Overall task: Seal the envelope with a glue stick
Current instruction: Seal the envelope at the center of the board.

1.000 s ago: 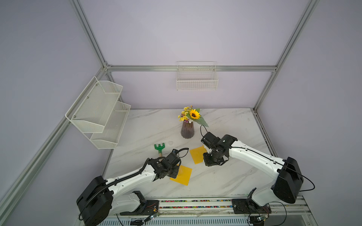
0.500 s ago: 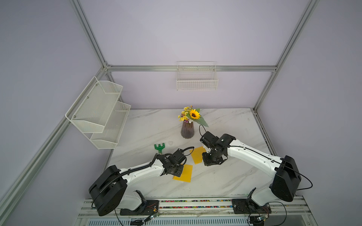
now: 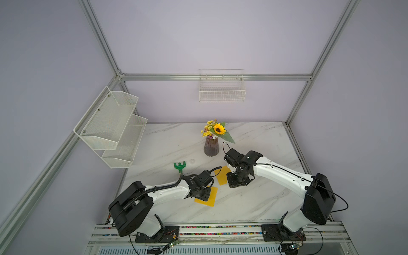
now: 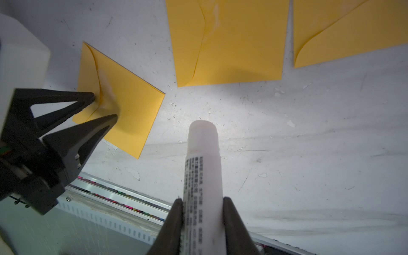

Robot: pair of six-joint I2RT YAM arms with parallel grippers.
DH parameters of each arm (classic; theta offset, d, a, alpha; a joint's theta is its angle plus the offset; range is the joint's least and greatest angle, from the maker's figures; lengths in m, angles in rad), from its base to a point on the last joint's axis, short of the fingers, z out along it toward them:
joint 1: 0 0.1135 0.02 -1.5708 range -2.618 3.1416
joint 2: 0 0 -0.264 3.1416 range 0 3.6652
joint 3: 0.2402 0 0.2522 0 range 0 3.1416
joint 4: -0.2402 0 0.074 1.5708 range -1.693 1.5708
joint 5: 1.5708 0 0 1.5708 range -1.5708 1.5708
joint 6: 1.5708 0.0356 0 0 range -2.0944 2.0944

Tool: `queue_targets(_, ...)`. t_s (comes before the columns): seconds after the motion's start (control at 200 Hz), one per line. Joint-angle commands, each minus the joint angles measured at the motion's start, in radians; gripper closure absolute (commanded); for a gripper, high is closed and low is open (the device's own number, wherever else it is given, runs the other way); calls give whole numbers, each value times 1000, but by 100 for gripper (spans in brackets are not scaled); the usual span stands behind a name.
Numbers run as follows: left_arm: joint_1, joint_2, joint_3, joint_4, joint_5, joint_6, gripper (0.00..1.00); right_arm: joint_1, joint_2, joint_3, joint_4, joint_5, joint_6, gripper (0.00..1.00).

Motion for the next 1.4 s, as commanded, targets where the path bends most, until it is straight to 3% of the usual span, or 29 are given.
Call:
queue_targets(0.0, -1, -24, -45, 30, 37, -40, 56, -5, 7, 25, -13, -12, -17, 100)
queue_targets(0.29, 55, -134, -186, 131, 144, -101, 74, -5, 22, 27, -22, -12, -22, 100)
queue_targets(0.635, 150, -209, -264, 165, 247, -99, 74, -4, 9, 31, -37, -8, -11, 100)
queue_targets(0.77, 173, -212, -277, 167, 269, -86, 81, -4, 6, 27, -39, -7, -8, 100)
queue_targets(0.975, 175, -176, -241, 125, 255, -62, 89, -4, 1, 21, -40, -7, -11, 100)
queue_targets(1.395, 146, -82, -159, -20, 171, -31, 93, -4, -45, -9, -29, -12, -23, 100)
